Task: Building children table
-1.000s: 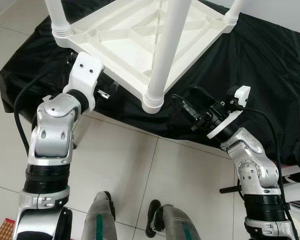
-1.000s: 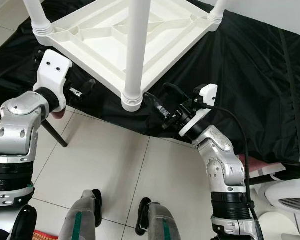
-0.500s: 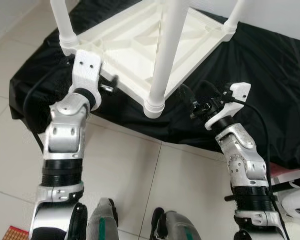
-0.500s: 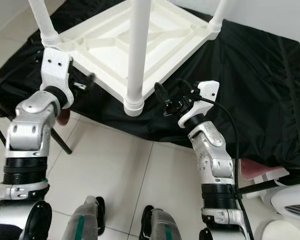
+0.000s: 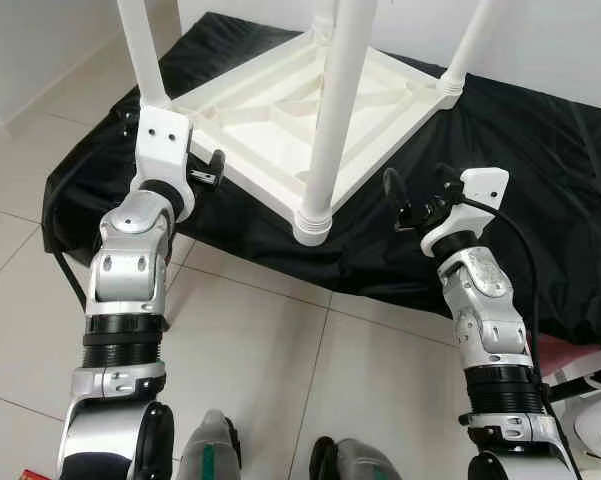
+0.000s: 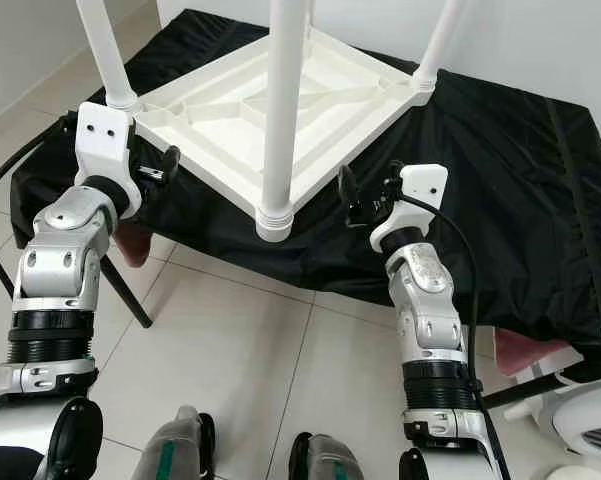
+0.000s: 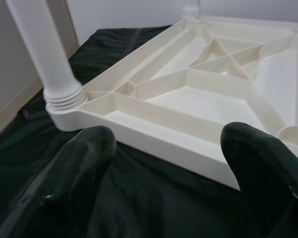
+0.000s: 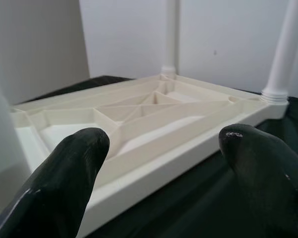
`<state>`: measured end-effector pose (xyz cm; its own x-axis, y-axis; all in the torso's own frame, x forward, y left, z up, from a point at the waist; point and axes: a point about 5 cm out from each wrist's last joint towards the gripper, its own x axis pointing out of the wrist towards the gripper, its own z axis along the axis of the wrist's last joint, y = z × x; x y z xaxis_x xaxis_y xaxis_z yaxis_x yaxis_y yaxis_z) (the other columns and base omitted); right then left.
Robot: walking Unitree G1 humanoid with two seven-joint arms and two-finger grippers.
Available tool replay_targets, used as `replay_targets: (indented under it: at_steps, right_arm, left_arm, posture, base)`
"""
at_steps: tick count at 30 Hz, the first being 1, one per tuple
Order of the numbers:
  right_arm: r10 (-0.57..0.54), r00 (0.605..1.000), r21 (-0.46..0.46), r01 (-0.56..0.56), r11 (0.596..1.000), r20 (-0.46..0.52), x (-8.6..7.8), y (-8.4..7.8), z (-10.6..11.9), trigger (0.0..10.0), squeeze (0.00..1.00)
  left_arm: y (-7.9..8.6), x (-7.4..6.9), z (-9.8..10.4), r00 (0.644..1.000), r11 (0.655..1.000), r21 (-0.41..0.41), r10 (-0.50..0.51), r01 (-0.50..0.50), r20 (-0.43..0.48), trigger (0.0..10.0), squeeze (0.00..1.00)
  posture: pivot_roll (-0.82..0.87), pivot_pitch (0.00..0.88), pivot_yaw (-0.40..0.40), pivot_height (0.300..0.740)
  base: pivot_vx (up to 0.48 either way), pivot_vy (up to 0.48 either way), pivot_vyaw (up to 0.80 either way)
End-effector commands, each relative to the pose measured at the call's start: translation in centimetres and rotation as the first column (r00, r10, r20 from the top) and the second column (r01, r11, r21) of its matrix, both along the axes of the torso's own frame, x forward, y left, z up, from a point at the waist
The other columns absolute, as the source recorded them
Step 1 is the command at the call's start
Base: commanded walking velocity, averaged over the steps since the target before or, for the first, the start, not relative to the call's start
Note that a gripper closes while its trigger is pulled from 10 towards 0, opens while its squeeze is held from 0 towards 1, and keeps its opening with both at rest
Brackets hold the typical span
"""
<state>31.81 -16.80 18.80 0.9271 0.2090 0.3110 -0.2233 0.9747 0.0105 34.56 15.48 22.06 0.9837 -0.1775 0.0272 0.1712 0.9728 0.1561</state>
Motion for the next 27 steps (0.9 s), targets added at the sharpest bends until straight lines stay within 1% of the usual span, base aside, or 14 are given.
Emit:
replay_targets:
  at_steps: [1, 2, 3, 4, 8, 14, 15, 16, 19, 21, 24, 25, 26, 27]
  right_arm:
    - [0.063, 0.998, 0.011, -0.063, 0.998, -0.002, -0.6, 0.5, -0.6, 10.0, 0.0]
    - [0.107, 0.994, 0.019, -0.107, 0.994, 0.0, -0.9, 0.7, -0.7, 10.0, 0.0]
    - [0.107, 0.994, 0.019, -0.107, 0.994, 0.0, -0.9, 0.7, -0.7, 10.0, 0.0]
    - [0.159, 0.987, 0.013, -0.159, 0.987, 0.001, -1.5, 1.0, -0.9, 10.0, 0.0]
    - [0.195, 0.981, 0.011, -0.195, 0.981, -0.001, -1.9, 1.1, -1.2, 10.0, 0.0]
    - [0.173, 0.985, -0.011, -0.173, 0.985, 0.003, -1.9, 0.9, -1.5, 10.0, 0.0]
    - [0.173, 0.985, -0.011, -0.173, 0.985, 0.003, -1.9, 0.9, -1.5, 10.0, 0.0]
    - [0.139, 0.99, 0.0, -0.139, 0.99, 0.009, -1.8, 1.0, -1.7, 10.0, 0.0]
    - [0.128, 0.992, 0.007, -0.128, 0.992, 0.012, -1.7, 1.0, -1.7, 10.0, 0.0]
    - [0.126, 0.992, 0.01, -0.126, 0.992, 0.01, -1.7, 1.2, -1.8, 10.0, 0.0]
    - [0.199, 0.98, -0.003, -0.199, 0.98, -0.004, -2.0, 2.2, -2.1, 10.0, 0.0]
    - [0.199, 0.98, -0.003, -0.199, 0.98, -0.004, -2.0, 2.2, -2.1, 10.0, 0.0]
    - [0.296, 0.955, -0.013, -0.296, 0.955, -0.015, -2.6, 2.7, -2.1, 10.0, 0.0]
    - [0.336, 0.942, -0.023, -0.336, 0.942, -0.02, -2.9, 2.9, -2.1, 10.0, 0.0]
  left_arm:
    - [-0.6, -0.2, -0.5, 1.0, 1.0, -0.013, -0.027, 0.027, -0.006, 10.0, 0.0]
    - [-0.8, -0.4, -0.6, 0.999, 0.999, -0.007, -0.043, 0.043, -0.003, 10.0, 0.0]
    - [-0.8, -0.4, -0.6, 0.999, 0.999, -0.007, -0.043, 0.043, -0.003, 10.0, 0.0]
    - [-0.9, -0.7, -0.6, 0.998, 0.998, 0.002, -0.061, 0.061, 0.002, 10.0, 0.0]
    - [-1.0, -0.9, -0.8, 0.998, 0.998, 0.006, -0.068, 0.068, 0.007, 10.0, 0.0]
    - [-1.2, -1.0, -0.8, 0.997, 0.997, 0.003, -0.072, 0.072, 0.02, 10.0, 0.0]
    - [-1.2, -1.0, -0.8, 0.997, 0.997, 0.003, -0.072, 0.072, 0.02, 10.0, 0.0]
    - [-1.2, -0.9, -0.9, 0.998, 0.998, 0.0, -0.063, 0.063, 0.025, 10.0, 0.0]
    - [-1.2, -0.9, -1.0, 0.998, 0.998, -0.003, -0.059, 0.059, 0.025, 10.0, 0.0]
    - [-1.1, -1.0, -1.1, 0.998, 0.999, 0.01, -0.052, 0.051, 0.026, 10.0, 0.0]
    - [-1.1, -1.3, -1.2, 0.998, 0.998, 0.035, -0.051, 0.05, 0.03, 10.0, 0.0]
    - [-1.1, -1.3, -1.2, 0.998, 0.998, 0.035, -0.051, 0.05, 0.03, 10.0, 0.0]
    - [-1.1, -1.5, -0.9, 0.997, 0.997, 0.05, -0.066, 0.064, 0.04, 10.0, 0.0]
    - [-1.1, -1.6, -0.8, 0.996, 0.996, 0.057, -0.078, 0.076, 0.046, 10.0, 0.0]
  posture:
    - [0.11, 0.044, -0.049, 0.74]
    - [0.11, 0.045, -0.052, 0.74]
    - [0.11, 0.045, -0.052, 0.74]
    - [0.12, 0.045, -0.062, 0.74]
    - [0.12, 0.044, -0.07, 0.74]
    - [0.12, 0.039, -0.074, 0.74]
    - [0.12, 0.039, -0.074, 0.74]
    - [0.12, 0.038, -0.071, 0.74]
    - [0.12, 0.036, -0.07, 0.74]
    - [0.11, 0.039, -0.067, 0.74]
    - [0.12, 0.047, -0.076, 0.74]
    - [0.12, 0.047, -0.076, 0.74]
    - [0.12, 0.058, -0.087, 0.74]
    - [0.12, 0.058, -0.087, 0.74]
  base:
    - [0.0, 0.0, 0.0]
    - [0.0, 0.0, 0.0]
    - [0.0, 0.0, 0.0]
    - [0.0, 0.0, 0.0]
    - [0.0, 0.0, 0.0]
    - [0.0, 0.0, 0.0]
    - [0.0, 0.0, 0.0]
    - [0.0, 0.0, 0.0]
    - [0.0, 0.0, 0.0]
    - [0.0, 0.0, 0.0]
    - [0.0, 0.0, 0.0]
    - [0.0, 0.0, 0.0]
    - [0.0, 0.0, 0.0]
    - [0.0, 0.0, 0.0]
